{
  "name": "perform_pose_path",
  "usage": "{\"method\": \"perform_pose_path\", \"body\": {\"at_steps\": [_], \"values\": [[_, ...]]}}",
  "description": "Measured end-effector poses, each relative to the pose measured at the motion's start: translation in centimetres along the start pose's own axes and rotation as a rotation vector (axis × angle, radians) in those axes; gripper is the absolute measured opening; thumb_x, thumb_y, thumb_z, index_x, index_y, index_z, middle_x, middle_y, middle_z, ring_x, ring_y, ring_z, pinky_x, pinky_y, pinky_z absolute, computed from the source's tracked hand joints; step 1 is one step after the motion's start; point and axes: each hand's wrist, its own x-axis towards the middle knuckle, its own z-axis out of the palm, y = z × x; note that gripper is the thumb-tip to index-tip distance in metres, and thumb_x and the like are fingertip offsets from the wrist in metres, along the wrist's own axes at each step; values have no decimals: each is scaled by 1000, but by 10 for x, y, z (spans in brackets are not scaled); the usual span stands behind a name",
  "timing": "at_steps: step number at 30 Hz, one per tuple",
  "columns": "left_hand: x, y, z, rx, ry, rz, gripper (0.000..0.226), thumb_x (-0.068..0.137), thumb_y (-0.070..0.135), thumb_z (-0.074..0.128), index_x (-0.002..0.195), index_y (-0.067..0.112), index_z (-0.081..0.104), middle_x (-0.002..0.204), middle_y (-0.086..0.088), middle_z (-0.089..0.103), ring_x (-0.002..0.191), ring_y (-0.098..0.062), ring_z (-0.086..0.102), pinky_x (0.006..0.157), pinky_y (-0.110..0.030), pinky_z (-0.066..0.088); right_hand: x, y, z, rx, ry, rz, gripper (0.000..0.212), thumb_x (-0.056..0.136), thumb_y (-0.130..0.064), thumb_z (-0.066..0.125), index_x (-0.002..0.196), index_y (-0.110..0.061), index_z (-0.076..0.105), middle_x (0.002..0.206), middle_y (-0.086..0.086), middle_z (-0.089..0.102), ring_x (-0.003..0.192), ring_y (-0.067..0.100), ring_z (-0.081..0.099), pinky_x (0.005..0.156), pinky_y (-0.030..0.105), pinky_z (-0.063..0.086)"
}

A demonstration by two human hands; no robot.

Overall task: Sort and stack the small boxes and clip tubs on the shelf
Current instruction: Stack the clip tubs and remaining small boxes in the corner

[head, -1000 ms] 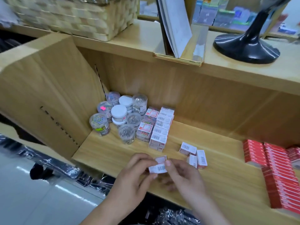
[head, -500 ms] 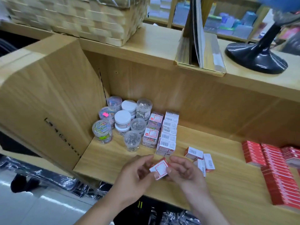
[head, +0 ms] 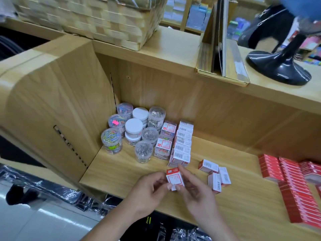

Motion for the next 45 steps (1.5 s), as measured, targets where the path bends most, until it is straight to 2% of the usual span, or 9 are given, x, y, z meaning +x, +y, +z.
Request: {"method": "perform_pose_path", "body": {"at_steps": [3,7,12,26,30,34,38,41,45], "values": [[0,-7,-1,68,98,1,32,88,20,66,110,43,68,93,13,71,85,-8,67,85,-30,55,7,6,-3,-246,53,-79,67,83,-3,74,125,-52,58,111,-18,67,92,7,68,80,27,56],[2,-18,-2,127,187,-6,33,84,30,67,112,47,65,89,12,69,79,-11,67,81,-30,56,13,10,-1,-376,112,-160,42,79,-6,79,109,-31,66,100,-16,63,83,5,65,73,31,57],[6,-25,3,225,220,64,28,80,38,72,107,38,68,80,10,60,62,-7,56,65,-26,51,12,29,-5,-453,230,32,47,67,-27,92,109,-16,73,89,-10,55,80,16,58,74,22,47],[25,1,6,790,236,85,51,97,49,49,147,49,39,100,8,59,94,-18,66,79,-35,53,16,18,8,-788,149,17,51,86,-73,37,125,-47,59,86,-10,44,87,14,59,71,32,50],[22,0,6,677,287,101,30,91,46,58,120,39,59,90,11,66,84,-13,67,71,-33,53,15,16,5,-666,131,46,51,84,-68,50,121,-37,64,87,-11,50,84,16,61,72,33,53],[1,-9,4,441,304,94,13,82,40,69,86,35,57,70,13,60,58,-7,56,57,-27,49,-4,14,-22,-444,269,-49,14,78,-37,79,81,-29,68,73,-15,58,65,3,56,62,14,44],[-17,18,16,455,203,284,13,85,24,73,86,31,62,83,18,57,64,-3,56,59,-18,45,-19,14,-61,-406,514,61,48,69,-37,88,60,-21,43,58,-9,53,49,9,45,51,23,41],[-8,52,43,568,-6,385,11,94,31,61,105,31,61,105,17,53,76,-5,60,70,-29,52,-15,14,-68,-480,513,192,50,60,-52,84,62,-22,45,56,-10,57,52,10,53,52,33,47],[44,76,89,880,-113,301,51,94,21,54,143,24,41,154,9,28,114,-26,61,88,-43,53,-14,19,-74,-467,478,252,33,69,-38,84,67,-24,55,60,-10,64,62,14,63,60,35,52]]}}
